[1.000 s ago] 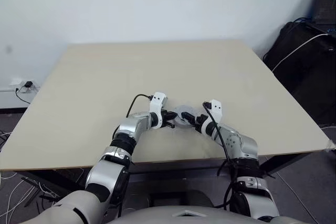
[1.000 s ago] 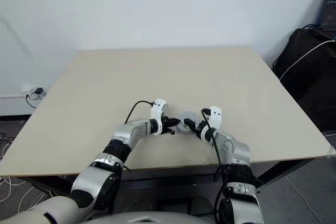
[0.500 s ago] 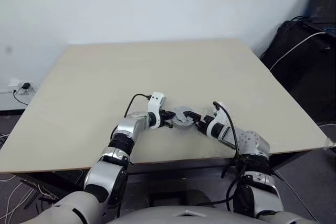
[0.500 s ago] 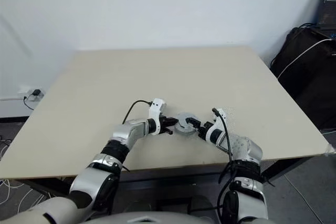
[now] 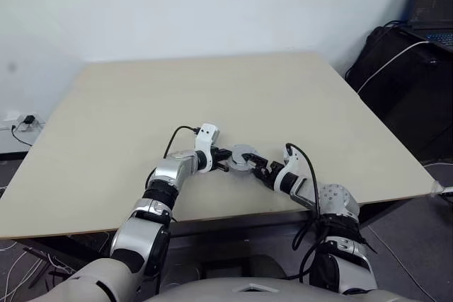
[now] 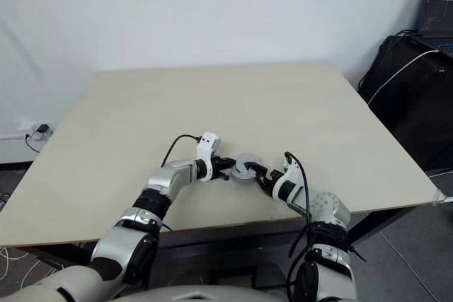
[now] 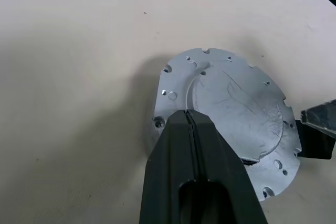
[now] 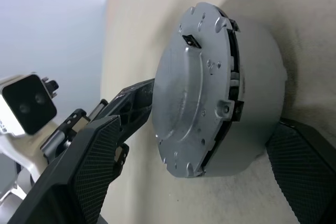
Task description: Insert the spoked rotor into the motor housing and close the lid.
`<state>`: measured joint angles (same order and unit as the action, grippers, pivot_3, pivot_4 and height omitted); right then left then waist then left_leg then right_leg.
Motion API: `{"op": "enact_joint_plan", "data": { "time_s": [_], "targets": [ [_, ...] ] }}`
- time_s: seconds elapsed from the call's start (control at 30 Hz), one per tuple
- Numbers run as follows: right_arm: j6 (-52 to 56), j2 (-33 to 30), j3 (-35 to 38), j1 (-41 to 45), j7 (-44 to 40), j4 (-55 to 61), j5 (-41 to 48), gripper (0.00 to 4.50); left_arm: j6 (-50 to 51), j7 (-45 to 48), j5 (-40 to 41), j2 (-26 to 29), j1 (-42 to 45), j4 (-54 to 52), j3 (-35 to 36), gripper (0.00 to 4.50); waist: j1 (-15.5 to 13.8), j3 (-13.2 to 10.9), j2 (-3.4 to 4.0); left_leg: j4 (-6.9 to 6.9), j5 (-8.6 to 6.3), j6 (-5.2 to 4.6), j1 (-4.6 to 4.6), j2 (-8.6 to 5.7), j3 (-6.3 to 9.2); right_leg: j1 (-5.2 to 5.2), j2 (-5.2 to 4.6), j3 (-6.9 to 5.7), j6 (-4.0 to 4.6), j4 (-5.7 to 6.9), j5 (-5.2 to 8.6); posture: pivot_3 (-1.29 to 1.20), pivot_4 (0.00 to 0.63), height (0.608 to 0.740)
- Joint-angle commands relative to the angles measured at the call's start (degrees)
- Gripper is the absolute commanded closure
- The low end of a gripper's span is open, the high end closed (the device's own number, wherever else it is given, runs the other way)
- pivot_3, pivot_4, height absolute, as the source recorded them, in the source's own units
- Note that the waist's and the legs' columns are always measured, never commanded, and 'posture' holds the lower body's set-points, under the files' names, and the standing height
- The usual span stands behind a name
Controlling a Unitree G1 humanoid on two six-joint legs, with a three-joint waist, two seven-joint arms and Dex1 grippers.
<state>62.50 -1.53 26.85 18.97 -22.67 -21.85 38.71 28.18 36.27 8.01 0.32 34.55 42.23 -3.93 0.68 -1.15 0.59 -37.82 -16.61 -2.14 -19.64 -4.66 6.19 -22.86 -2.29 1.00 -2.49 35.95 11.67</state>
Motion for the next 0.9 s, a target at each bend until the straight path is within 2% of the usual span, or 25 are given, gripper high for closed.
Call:
{"op": "enact_joint_plan", "data": {
  "time_s": [0.03, 0.17, 0.2, 0.3, 0.37, 0.43, 0.6, 0.9],
  "targets": [
    [0.7, 3.1, -1.9, 1.5, -0.3, -0.5, 2.3, 0.02, 0.8, 1.5, -0.1, -1.9, -0.2, -0.1, -2.2, 4.5, 0.0, 0.0, 0.02, -0.01, 0.0, 0.0, 0.02, 0.01, 0.0, 0.03, 0.01, -0.01, -0.01, 0.0, 0.0, 0.0, 0.0, 0.74],
    [0.2, 3.7, -0.7, 1.7, -1.2, 0.4, 3.9, 0.02, 0.8, 1.6, -0.4, -2.0, -0.1, 0.0, -2.1, 4.5, 0.1, 0.0, 0.03, -0.01, 0.01, 0.01, 0.03, 0.02, 0.0, 0.02, 0.04, -0.03, -0.02, 0.02, 0.0, 0.0, 0.0, 0.74],
    [0.3, 3.7, -0.7, 1.8, -1.3, 0.4, 4.0, 0.2, 0.7, 1.6, -0.4, -2.0, -0.1, 0.0, -2.1, 4.5, 0.2, 0.0, 0.03, -0.01, 0.01, 0.01, 0.02, 0.03, 0.0, 0.01, 0.04, -0.02, -0.02, 0.02, 0.0, 0.0, 0.0, 0.74],
    [0.5, 3.7, -1.1, 1.6, -1.5, 0.6, 3.8, 0.94, 0.7, 1.6, -0.5, -2.1, -0.2, 0.1, -2.0, 4.5, 0.1, 0.0, 0.03, -0.01, 0.01, 0.01, -0.02, 0.02, -0.01, -0.04, 0.03, 0.0, -0.01, 0.02, -0.01, 0.0, 0.0, 0.74],
    [0.5, 3.7, -1.2, 1.5, -1.6, 0.6, 3.7, 1.67, 0.6, 1.6, -0.6, -2.1, -0.2, 0.1, -1.9, 4.5, 0.1, 0.0, 0.03, 0.0, 0.01, 0.01, -0.05, 0.02, -0.01, -0.07, 0.03, 0.01, -0.01, 0.02, -0.01, 0.0, 0.0, 0.74],
    [0.6, 3.7, -1.2, 1.4, -1.2, 0.4, 3.4, 2.18, 0.6, 1.6, -0.7, -2.1, -0.3, 0.1, -1.9, 4.5, 0.3, 0.0, 0.06, 0.01, 0.01, 0.02, -0.06, 0.02, -0.02, -0.08, 0.02, 0.02, -0.01, 0.02, -0.01, 0.0, 0.0, 0.74],
    [-0.1, 3.5, -0.9, 1.0, -0.6, 0.2, 3.1, 3.21, 0.7, 1.7, -1.1, -2.2, -0.4, 0.1, -1.5, 4.5, 0.4, 0.0, 0.09, -0.06, 0.02, 0.03, -0.01, 0.02, -0.04, -0.01, 0.02, 0.02, -0.09, 0.03, -0.05, 0.0, 0.0, 0.74],
    [-1.1, 3.6, -0.6, 0.1, 0.0, 0.7, 2.8, 3.21, 0.8, 2.0, -1.1, -2.2, -0.7, -0.4, -1.4, 4.5, 0.4, 0.0, 0.1, -0.06, 0.02, 0.03, 0.01, 0.02, -0.03, 0.0, 0.02, 0.02, -0.09, 0.04, -0.05, 0.0, 0.0, 0.74]
  ]
}}
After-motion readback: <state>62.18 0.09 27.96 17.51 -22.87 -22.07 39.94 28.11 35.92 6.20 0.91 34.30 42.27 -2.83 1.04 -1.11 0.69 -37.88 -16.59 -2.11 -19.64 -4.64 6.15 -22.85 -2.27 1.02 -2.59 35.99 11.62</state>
